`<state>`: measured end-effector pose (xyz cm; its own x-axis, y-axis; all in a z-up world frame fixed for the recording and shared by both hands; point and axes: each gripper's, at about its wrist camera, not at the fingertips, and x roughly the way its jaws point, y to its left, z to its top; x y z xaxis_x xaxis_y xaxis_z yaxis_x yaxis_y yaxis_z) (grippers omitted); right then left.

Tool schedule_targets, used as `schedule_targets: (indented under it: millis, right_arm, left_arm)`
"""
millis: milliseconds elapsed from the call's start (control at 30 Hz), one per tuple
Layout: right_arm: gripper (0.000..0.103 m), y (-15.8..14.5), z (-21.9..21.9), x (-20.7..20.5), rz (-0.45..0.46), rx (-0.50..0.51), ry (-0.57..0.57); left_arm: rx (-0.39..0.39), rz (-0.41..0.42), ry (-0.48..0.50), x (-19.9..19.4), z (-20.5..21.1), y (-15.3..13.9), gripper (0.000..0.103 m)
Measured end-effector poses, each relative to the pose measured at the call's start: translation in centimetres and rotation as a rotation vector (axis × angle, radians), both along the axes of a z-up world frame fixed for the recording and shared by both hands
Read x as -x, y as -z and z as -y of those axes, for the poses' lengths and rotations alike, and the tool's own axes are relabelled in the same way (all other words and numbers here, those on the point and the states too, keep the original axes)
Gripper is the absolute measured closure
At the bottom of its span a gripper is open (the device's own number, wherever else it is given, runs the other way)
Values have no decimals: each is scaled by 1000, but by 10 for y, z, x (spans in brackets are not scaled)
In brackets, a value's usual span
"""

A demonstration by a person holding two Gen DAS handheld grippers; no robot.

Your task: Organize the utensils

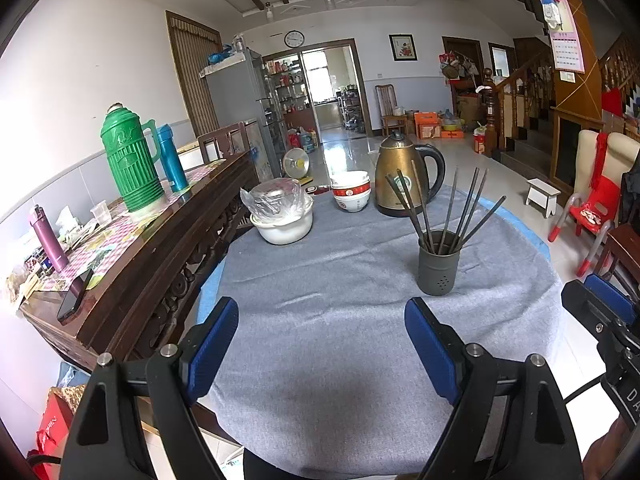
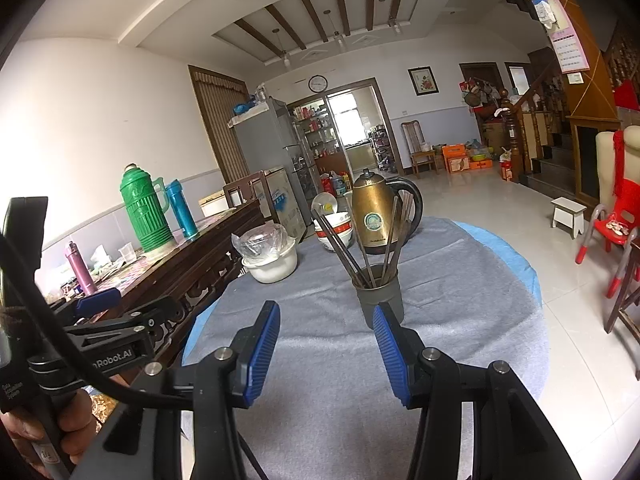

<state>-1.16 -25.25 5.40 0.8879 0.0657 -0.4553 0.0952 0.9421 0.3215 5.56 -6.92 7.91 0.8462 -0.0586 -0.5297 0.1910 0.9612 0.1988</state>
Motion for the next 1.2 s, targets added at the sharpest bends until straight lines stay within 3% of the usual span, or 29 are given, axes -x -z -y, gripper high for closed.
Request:
schedule_targets:
  millis: [900,1200]
  right_arm:
    - [50,-3,-3,-4,13,25,1]
    - [50,-4,1,-19,6,57,14]
  left_arm:
    - [13,-3,-6,-1,-3,1,17]
    - [33,-27,-13,-19,-1,6,17]
